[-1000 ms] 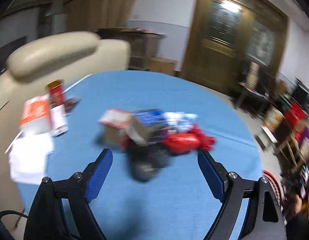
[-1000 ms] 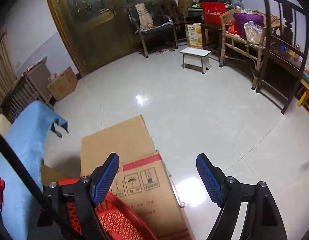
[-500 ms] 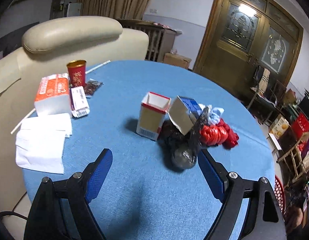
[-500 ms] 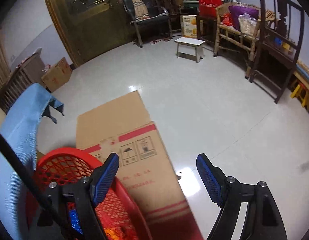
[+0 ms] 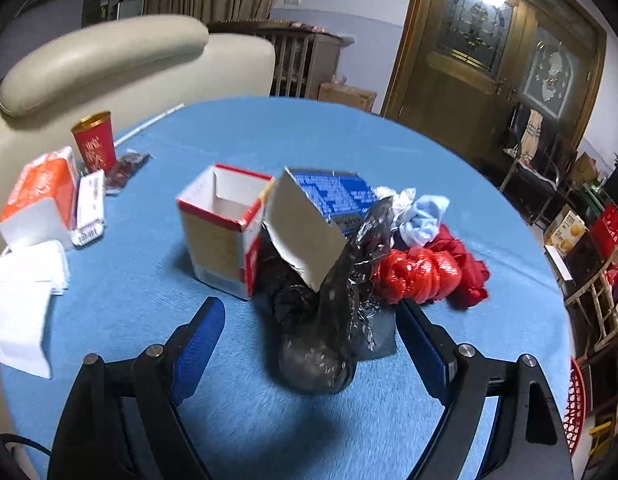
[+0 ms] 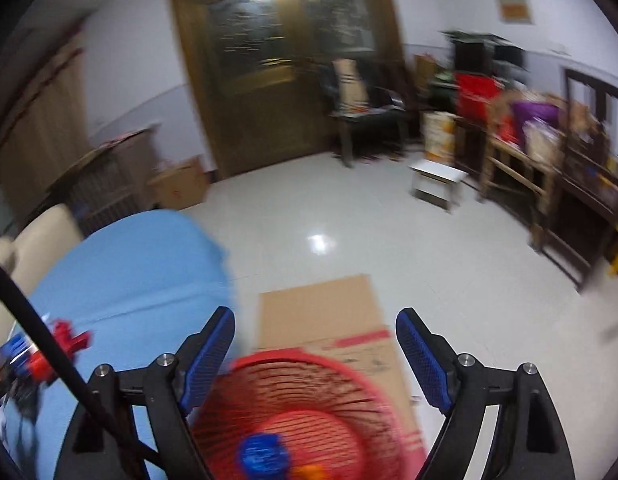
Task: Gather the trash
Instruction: 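Move the left tool to the black plastic bag and grasp it, then grasp the blue-and-white carton with the right tool while the left tool holds the black bag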
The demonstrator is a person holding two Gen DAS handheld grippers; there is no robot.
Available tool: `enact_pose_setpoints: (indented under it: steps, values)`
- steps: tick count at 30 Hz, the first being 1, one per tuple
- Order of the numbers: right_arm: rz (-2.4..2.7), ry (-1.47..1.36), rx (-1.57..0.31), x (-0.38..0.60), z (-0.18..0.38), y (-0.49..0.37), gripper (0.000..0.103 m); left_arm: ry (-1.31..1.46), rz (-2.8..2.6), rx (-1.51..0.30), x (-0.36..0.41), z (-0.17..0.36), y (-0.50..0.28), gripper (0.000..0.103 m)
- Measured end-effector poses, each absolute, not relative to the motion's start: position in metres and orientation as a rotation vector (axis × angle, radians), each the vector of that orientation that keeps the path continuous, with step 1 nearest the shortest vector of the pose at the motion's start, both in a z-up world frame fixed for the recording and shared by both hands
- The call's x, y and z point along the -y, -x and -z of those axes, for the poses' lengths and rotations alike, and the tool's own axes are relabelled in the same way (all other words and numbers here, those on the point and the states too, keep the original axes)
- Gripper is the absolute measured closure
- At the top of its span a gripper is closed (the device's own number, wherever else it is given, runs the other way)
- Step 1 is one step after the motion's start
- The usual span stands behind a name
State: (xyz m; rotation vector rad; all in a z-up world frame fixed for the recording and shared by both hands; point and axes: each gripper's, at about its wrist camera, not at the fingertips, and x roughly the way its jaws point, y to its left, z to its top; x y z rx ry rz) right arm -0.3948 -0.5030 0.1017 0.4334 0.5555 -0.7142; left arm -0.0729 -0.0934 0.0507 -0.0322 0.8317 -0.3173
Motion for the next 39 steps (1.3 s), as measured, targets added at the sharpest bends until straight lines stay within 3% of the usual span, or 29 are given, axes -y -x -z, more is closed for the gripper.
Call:
enact_pose_setpoints:
  steps: [6, 9, 25, 39]
  values:
    - [0.502, -0.331, -0.618, 0.429, -0.101, 0.344, 0.018, 0.025, 0.305, -0.874, 0.1, -0.031, 0.06, 0.018]
    - [0.434, -0.283, -0.653, 0.4, -0.093, 0.324, 0.018, 0.015, 0.337, -0.92, 0.1, -0.023, 0.054, 0.06]
    - [0.279, -0.261, -0.727, 0.335, -0.082, 0.284, 0.018, 0.041, 0.377, -0.871, 0.037, -0.043, 0.127, 0.066]
    - [0.112, -0.275, -0.785, 0.268, -0.084, 0.245, 0.018, 0.122, 0.231, -0.812, -0.013, -0.054, 0.131, 0.066]
